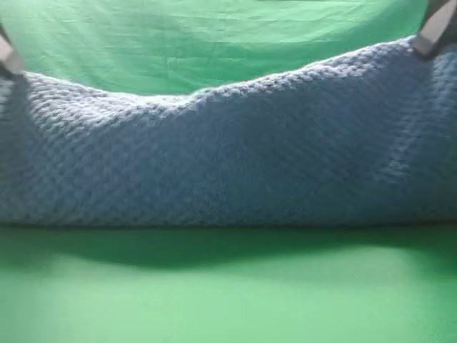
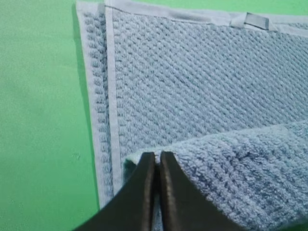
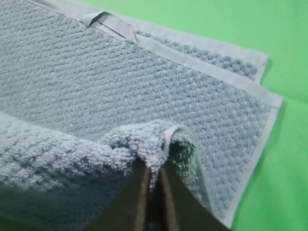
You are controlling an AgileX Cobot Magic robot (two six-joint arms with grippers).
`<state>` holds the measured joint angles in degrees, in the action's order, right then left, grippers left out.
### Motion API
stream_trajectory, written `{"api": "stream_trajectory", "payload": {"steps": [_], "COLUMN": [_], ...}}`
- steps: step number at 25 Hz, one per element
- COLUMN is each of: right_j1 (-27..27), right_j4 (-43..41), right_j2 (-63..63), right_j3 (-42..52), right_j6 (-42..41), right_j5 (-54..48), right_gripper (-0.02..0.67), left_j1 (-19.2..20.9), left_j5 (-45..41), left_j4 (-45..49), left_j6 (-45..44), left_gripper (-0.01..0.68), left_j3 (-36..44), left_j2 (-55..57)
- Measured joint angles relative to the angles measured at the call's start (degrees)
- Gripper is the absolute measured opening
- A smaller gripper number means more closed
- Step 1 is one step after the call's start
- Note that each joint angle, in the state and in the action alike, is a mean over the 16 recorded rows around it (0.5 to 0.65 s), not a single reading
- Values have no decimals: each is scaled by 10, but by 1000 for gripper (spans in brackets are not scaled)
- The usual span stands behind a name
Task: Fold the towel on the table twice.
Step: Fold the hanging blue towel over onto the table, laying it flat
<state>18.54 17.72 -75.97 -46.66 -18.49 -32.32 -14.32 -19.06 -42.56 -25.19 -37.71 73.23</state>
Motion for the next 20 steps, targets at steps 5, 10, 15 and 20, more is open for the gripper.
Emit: {"api": "stream_trajectory", "payload": {"steps": [5,10,15,20], "right_j1": [-13,-29,-44,-49], "right_j4": [-8,-14,-16,-16], "right_j2": [-68,-120,-158,-194], "right_j3": [-58,-105,-135,-156], "right_j6": [-4,-13,-22,-31], "right_j5": [12,18,31,50], "right_gripper": [0,0,0,0], "left_j1": [0,0,0,0], "left_j5": [18,36,62,87], "left_j4": [-7,-6,-5,-4], "left_j6": [-13,-17,-21,-24], "left_gripper": [0,0,0,0], "left_j3": [-63,-112,-144,-168], "left_j2": [74,129,170,206]}}
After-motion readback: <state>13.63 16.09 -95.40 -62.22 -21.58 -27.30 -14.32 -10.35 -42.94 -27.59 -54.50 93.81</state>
